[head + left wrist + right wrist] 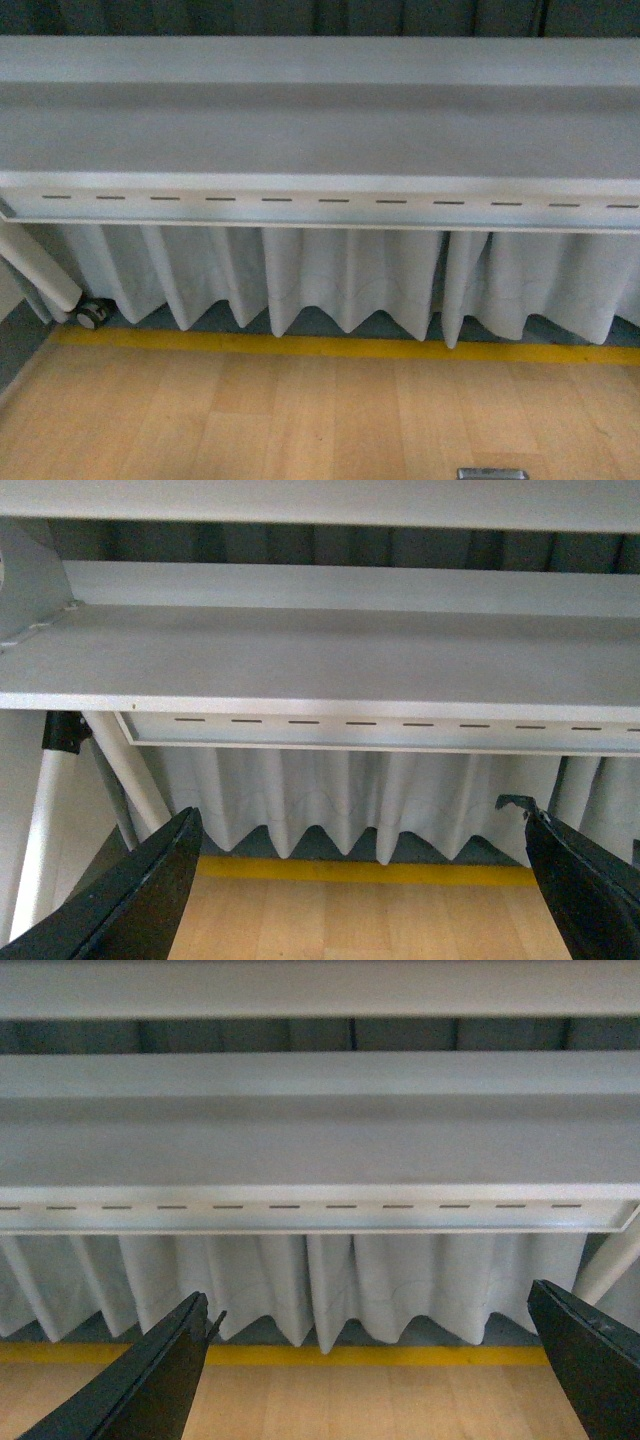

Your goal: Open oven

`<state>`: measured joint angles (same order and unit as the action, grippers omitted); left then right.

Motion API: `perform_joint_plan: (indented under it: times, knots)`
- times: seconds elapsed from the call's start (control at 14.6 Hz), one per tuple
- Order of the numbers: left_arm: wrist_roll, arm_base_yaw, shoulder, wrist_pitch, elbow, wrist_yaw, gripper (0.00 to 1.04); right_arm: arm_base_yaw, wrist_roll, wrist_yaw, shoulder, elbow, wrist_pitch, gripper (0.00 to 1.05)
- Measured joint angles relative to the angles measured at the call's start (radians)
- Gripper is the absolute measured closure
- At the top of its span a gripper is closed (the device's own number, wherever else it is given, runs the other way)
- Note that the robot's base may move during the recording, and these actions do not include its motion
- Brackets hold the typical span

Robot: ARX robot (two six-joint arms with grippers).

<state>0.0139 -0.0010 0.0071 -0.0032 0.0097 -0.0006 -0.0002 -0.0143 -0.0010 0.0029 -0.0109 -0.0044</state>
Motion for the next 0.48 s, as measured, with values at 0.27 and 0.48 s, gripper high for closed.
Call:
perform_joint_plan:
  times: [0.27,0.48]
  knots:
    - [-0.003,0.000,0.000,0.000,0.000,0.000,0.07,0.000,0.000,0.000,0.000,0.000,0.000,0.06]
    - [-0.003,0.000,0.000,0.000,0.000,0.001,0.07,0.000,0.000,0.001,0.000,0.000,0.000,0.06]
